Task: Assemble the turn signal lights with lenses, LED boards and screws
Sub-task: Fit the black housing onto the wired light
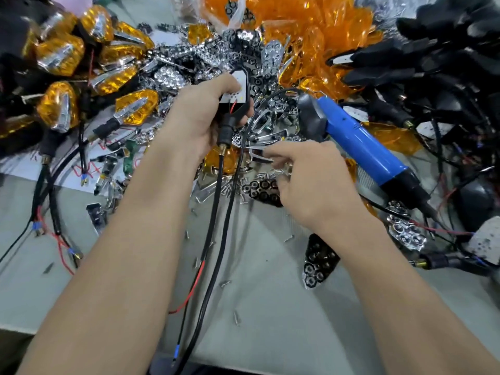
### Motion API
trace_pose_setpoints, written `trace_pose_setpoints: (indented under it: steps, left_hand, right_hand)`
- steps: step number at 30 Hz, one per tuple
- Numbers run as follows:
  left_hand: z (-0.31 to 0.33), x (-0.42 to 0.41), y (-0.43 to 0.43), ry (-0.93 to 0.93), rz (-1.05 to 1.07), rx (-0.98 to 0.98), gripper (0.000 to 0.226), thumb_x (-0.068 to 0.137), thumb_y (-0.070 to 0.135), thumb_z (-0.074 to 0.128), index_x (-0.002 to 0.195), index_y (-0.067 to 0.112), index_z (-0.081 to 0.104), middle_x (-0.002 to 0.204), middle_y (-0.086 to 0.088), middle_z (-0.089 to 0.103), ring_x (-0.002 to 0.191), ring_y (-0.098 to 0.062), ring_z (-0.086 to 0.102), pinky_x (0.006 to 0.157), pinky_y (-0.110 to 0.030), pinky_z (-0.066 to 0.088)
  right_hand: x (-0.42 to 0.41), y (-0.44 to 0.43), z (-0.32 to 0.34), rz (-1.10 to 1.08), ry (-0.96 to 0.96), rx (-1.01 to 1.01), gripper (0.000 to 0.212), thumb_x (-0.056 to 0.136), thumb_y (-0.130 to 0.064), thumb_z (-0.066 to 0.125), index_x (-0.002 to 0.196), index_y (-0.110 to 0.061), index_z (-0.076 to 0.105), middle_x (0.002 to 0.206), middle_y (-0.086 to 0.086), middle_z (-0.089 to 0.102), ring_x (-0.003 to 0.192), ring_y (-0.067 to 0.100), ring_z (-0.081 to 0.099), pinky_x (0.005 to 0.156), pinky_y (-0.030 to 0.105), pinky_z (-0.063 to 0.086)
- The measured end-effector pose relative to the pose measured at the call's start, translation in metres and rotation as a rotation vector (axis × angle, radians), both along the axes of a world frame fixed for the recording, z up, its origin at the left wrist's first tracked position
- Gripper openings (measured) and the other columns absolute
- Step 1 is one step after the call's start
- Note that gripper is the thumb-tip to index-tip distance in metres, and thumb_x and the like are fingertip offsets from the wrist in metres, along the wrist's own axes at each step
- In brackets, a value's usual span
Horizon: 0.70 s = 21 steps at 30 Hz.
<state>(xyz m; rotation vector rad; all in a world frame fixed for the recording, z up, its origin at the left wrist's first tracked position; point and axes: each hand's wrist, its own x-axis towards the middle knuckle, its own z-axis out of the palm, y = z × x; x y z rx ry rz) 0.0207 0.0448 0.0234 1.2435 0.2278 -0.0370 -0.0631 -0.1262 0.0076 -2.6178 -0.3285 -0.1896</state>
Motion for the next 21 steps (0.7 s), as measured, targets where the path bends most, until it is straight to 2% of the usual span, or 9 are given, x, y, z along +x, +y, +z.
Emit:
trace_pose_setpoints:
  steps: [2,4,7,8,10,12,14,17,21]
  left_hand:
    - [0.000,0.000,-0.002,0.001,-0.007,0.031,0.009,0.094,0.003,0.060,0.099,-0.004,0.063,0.073,-0.016,0.074,0.060,-0.023,0.070,0.051,-0.026,0.055]
    - [-0.001,0.001,-0.003,-0.001,-0.012,0.067,0.009,0.094,0.003,0.060,0.098,-0.004,0.063,0.073,-0.016,0.074,0.062,-0.024,0.071,0.053,-0.027,0.056]
    - [-0.003,0.002,-0.006,0.007,-0.019,0.115,0.010,0.094,0.003,0.060,0.098,-0.006,0.064,0.072,-0.016,0.073,0.061,-0.025,0.071,0.053,-0.028,0.056]
    - [-0.003,0.001,-0.008,0.009,-0.018,0.133,0.011,0.094,0.002,0.060,0.098,-0.007,0.064,0.072,-0.016,0.073,0.061,-0.025,0.071,0.053,-0.028,0.056]
    - [-0.002,0.000,-0.011,0.008,-0.007,0.162,0.013,0.092,0.001,0.062,0.100,-0.010,0.063,0.075,-0.018,0.073,0.061,-0.027,0.072,0.053,-0.030,0.057]
    - [-0.001,-0.001,-0.014,0.010,0.003,0.178,0.024,0.086,0.001,0.066,0.105,-0.013,0.061,0.087,-0.024,0.068,0.065,-0.031,0.073,0.054,-0.036,0.058]
    - [0.000,-0.003,-0.019,0.005,-0.005,0.241,0.033,0.071,0.009,0.071,0.100,-0.006,0.064,0.089,-0.023,0.062,0.072,-0.034,0.068,0.061,-0.051,0.056]
    - [-0.004,-0.005,-0.032,-0.025,-0.064,0.351,0.010,0.061,0.018,0.071,0.067,0.010,0.071,0.073,-0.007,0.063,0.078,-0.026,0.059,0.079,-0.047,0.050]
    - [-0.014,-0.010,-0.047,-0.088,-0.157,0.415,0.016,0.068,0.024,0.073,0.075,0.011,0.080,0.074,-0.003,0.072,0.072,-0.020,0.065,0.083,-0.041,0.052]
  right_hand:
    - [-0.002,0.001,0.003,0.012,0.040,0.027,0.015,0.083,-0.034,0.081,0.097,-0.032,0.076,0.089,-0.011,0.072,0.092,0.015,0.061,0.101,0.043,0.047]
    - [-0.003,0.003,0.004,0.061,0.138,-0.109,0.026,0.082,-0.049,0.080,0.103,-0.033,0.076,0.103,-0.009,0.071,0.105,0.019,0.061,0.105,0.043,0.044]
    - [-0.001,0.002,0.004,0.095,0.134,-0.116,0.019,0.082,-0.038,0.083,0.097,-0.031,0.077,0.099,-0.008,0.071,0.101,0.015,0.062,0.102,0.040,0.048]
    - [0.001,-0.002,0.004,0.087,0.132,-0.064,0.015,0.079,-0.033,0.086,0.089,-0.030,0.075,0.090,-0.013,0.069,0.091,0.007,0.062,0.094,0.031,0.051]
    - [0.005,-0.011,0.004,0.025,0.155,0.106,0.019,0.074,-0.021,0.088,0.075,-0.028,0.070,0.068,-0.021,0.064,0.069,-0.004,0.059,0.064,0.008,0.044]
    - [0.011,-0.023,0.004,-0.047,0.158,0.389,0.023,0.074,-0.010,0.087,0.071,-0.023,0.068,0.058,-0.020,0.061,0.053,-0.002,0.052,0.053,0.008,0.037]
    - [0.016,-0.033,0.008,-0.102,0.140,0.710,0.023,0.078,-0.004,0.084,0.074,-0.019,0.068,0.059,-0.011,0.062,0.054,0.006,0.051,0.053,0.016,0.041]
    - [0.020,-0.038,0.008,-0.160,0.150,0.998,0.022,0.091,-0.005,0.075,0.078,-0.021,0.067,0.069,0.002,0.063,0.066,0.016,0.051,0.056,0.023,0.042]
    - [0.023,-0.038,0.003,-0.115,0.208,1.120,0.012,0.099,-0.004,0.064,0.089,-0.004,0.070,0.088,0.014,0.069,0.080,0.019,0.060,0.072,0.028,0.052]
